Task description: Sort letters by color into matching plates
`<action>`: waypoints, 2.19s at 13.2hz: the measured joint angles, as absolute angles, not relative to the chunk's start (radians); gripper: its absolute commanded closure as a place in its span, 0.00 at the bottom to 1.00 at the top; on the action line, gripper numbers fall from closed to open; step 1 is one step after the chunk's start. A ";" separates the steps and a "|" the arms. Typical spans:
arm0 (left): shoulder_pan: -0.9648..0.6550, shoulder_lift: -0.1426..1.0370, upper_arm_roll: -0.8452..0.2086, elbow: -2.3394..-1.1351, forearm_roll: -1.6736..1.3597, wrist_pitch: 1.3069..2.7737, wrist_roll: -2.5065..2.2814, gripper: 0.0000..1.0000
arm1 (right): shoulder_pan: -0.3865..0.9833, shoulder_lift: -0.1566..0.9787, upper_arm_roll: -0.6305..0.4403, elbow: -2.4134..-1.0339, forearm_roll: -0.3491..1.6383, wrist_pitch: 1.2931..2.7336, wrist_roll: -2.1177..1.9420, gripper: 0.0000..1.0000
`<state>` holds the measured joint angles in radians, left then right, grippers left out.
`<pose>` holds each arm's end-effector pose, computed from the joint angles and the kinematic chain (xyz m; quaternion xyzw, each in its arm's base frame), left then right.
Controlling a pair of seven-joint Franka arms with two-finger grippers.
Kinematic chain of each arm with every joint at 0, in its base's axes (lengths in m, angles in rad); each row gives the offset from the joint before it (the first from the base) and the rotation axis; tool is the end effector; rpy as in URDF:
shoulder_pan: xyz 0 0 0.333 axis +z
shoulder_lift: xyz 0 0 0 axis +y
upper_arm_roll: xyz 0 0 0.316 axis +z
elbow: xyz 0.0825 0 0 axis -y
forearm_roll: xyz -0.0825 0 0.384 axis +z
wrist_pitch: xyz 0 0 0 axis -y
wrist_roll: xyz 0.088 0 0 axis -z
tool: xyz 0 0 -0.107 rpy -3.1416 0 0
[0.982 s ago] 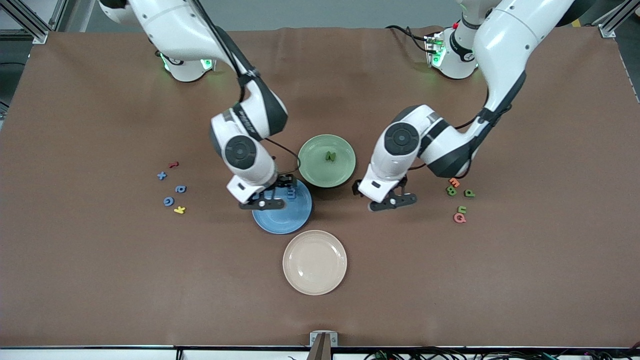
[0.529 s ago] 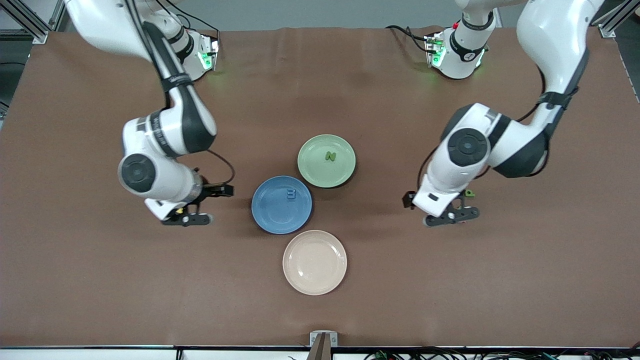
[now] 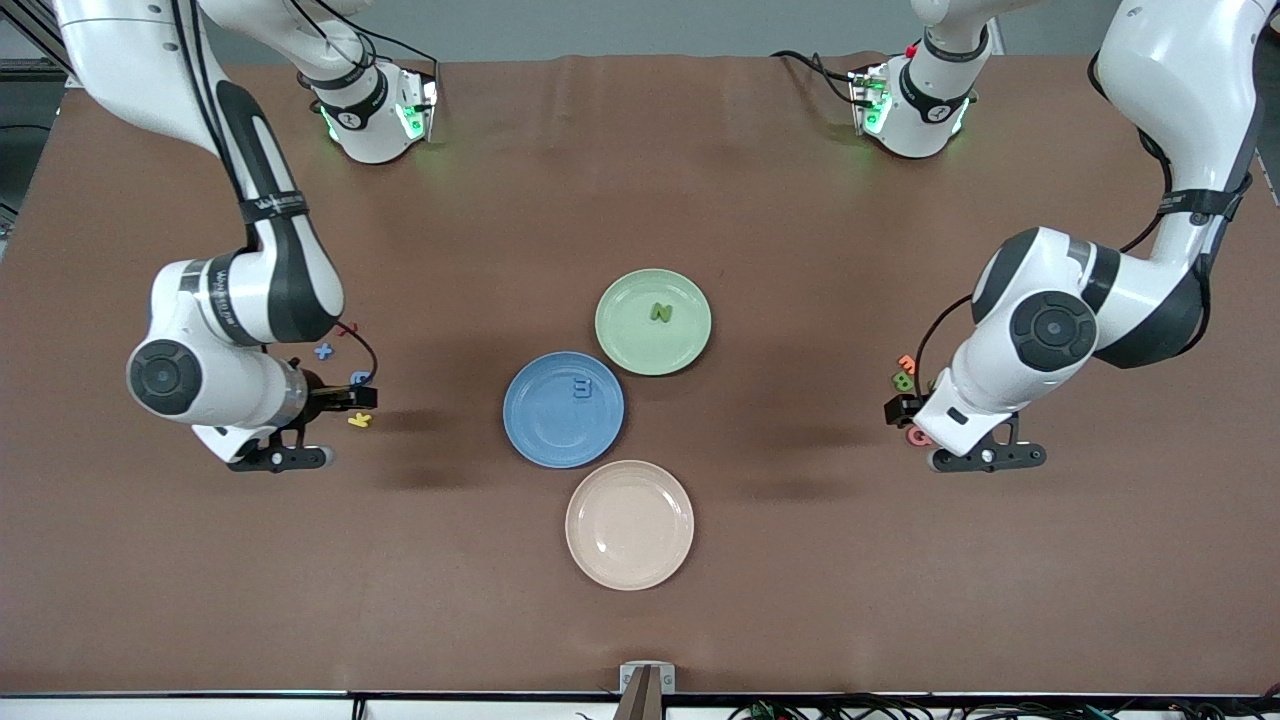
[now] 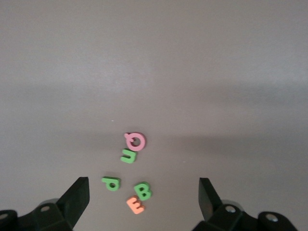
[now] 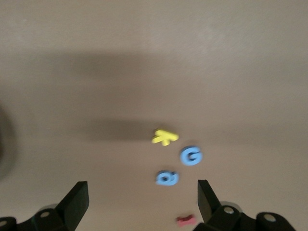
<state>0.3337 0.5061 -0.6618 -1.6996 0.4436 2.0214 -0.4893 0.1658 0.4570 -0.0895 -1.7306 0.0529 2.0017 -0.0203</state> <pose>0.6397 -0.1425 0.3444 -0.9986 -0.0020 0.0095 0.0516 0.6387 0.0568 0.3049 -0.9951 -0.0376 0.0918 0.0003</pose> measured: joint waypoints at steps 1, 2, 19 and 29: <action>0.349 0.508 -0.662 -1.701 0.444 2.021 -0.469 0.00 | 0.136 0.462 -0.090 -1.741 0.053 2.030 -0.071 0.05; 0.365 0.511 -0.662 -1.701 0.444 2.022 -0.442 0.00 | 0.110 0.468 -0.090 -1.764 0.053 2.074 -0.113 0.07; 0.575 0.577 -0.665 -1.982 0.444 2.270 -0.242 0.24 | 0.081 0.502 -0.078 -2.026 0.053 2.408 -0.193 0.24; 0.597 0.551 -0.662 -2.096 0.475 2.365 -0.245 0.41 | 0.072 0.534 -0.080 -2.027 0.051 2.451 -0.209 0.62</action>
<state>0.5975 0.5506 -0.6621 -2.0962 0.4751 2.3654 -0.2449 0.0725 0.5336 -0.0797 -2.0270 0.0509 2.4510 -0.2090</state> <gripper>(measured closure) 0.401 0.454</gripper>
